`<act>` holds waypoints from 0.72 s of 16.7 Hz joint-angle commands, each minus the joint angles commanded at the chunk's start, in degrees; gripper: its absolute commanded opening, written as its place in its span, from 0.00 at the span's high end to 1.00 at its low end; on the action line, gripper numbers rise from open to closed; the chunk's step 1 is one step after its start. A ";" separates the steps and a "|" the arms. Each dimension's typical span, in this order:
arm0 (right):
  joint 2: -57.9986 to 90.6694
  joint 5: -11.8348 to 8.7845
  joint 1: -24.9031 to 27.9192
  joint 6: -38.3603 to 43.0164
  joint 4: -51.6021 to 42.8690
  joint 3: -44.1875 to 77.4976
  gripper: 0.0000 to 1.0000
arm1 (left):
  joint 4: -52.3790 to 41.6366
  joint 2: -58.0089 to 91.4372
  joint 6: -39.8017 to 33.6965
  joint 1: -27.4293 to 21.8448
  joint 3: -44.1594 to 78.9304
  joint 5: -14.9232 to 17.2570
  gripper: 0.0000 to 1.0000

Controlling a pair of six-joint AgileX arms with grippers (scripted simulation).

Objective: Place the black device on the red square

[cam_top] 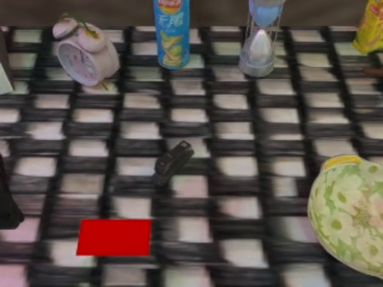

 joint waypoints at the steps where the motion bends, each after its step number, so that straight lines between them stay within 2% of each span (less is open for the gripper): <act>1: 0.00 0.00 0.00 0.00 0.00 0.00 0.00 | 0.00 0.00 0.00 0.00 0.00 0.00 0.00; 6: 0.00 0.00 0.00 0.00 0.00 0.00 0.00 | -3.75 5.60 0.78 -2.21 5.05 1.50 0.00; 12: 0.00 0.00 0.00 0.00 0.00 0.00 0.00 | -19.99 29.46 3.45 -9.45 24.74 4.90 0.00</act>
